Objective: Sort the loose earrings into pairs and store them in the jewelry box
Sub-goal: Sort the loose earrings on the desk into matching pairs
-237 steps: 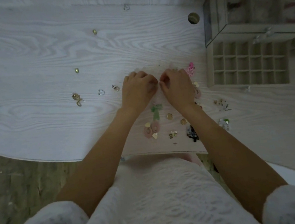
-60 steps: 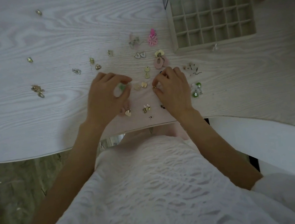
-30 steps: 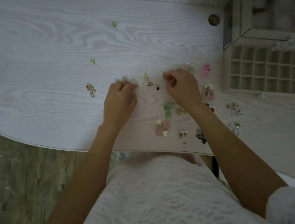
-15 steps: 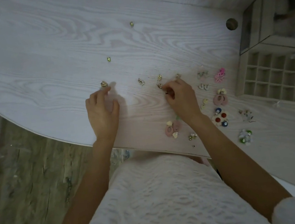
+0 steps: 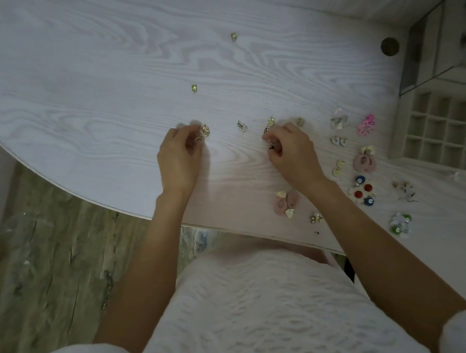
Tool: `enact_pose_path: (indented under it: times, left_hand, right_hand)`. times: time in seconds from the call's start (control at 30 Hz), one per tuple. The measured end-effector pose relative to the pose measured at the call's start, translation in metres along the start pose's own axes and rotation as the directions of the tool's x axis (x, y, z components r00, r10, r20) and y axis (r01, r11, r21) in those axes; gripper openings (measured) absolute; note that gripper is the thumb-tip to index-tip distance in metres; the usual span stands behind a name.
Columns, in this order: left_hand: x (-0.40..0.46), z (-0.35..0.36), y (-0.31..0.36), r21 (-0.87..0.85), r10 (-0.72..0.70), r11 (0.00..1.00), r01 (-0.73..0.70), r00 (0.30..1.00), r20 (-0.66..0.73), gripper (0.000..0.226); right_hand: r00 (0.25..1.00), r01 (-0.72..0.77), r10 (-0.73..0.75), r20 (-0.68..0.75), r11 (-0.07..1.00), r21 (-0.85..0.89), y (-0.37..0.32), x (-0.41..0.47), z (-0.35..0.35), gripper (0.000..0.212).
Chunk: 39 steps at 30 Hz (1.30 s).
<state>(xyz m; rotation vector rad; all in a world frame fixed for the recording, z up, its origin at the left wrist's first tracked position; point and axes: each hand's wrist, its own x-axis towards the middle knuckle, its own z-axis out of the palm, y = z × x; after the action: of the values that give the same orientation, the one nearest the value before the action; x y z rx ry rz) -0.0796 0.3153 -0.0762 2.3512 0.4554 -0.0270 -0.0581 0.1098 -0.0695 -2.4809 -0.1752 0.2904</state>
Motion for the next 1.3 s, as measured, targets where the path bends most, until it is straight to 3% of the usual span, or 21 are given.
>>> enact_pose_path:
  times: [0.17, 0.4, 0.53, 0.67, 0.8, 0.87, 1.03, 1.3]
  left_hand:
    - [-0.005, -0.001, 0.003, -0.072, 0.007, 0.997, -0.006, 1.0, 0.018, 0.027]
    - [-0.016, -0.013, -0.014, -0.02, -0.024, 0.999, 0.025, 1.0, 0.018, 0.018]
    - [-0.017, -0.015, -0.017, 0.014, 0.021, 1.0, -0.022, 0.999, 0.046, 0.021]
    - [-0.018, -0.016, -0.015, 0.035, 0.082, 0.996, -0.085, 0.995, 0.061, 0.024]
    - [-0.019, -0.015, -0.014, 0.026, 0.098, 0.995, -0.101, 0.991, 0.093, 0.026]
    - [-0.02, -0.014, -0.012, 0.015, 0.11, 0.994, -0.113, 0.987, 0.113, 0.027]
    - [-0.025, -0.006, -0.008, 0.013, 0.146, 0.989, -0.15, 0.978, 0.15, 0.02]
    - [-0.034, 0.005, -0.008, 0.075, 0.209, 0.972, -0.222, 0.966, 0.151, 0.014]
  right_hand:
    - [0.99, 0.118, -0.123, -0.072, 0.991, -0.066, -0.021, 0.003, -0.003, 0.025]
    - [0.937, 0.342, -0.335, 0.105, 0.937, -0.069, -0.067, 0.042, 0.031, 0.025]
    - [0.937, 0.315, -0.296, 0.185, 0.946, -0.081, -0.071, 0.056, 0.045, 0.021]
    - [0.982, 0.181, -0.185, 0.025, 0.977, 0.111, -0.065, 0.055, 0.03, 0.012]
    - [0.991, 0.084, -0.064, -0.12, 0.981, 0.176, -0.053, 0.041, 0.008, 0.013]
    - [0.99, 0.099, -0.085, -0.112, 0.988, 0.121, -0.048, 0.026, 0.002, 0.013]
    - [0.977, 0.199, -0.19, 0.091, 0.976, -0.092, -0.039, -0.017, 0.023, 0.01]
    - [0.989, 0.149, -0.15, 0.008, 0.976, -0.161, -0.035, -0.042, 0.035, 0.007]
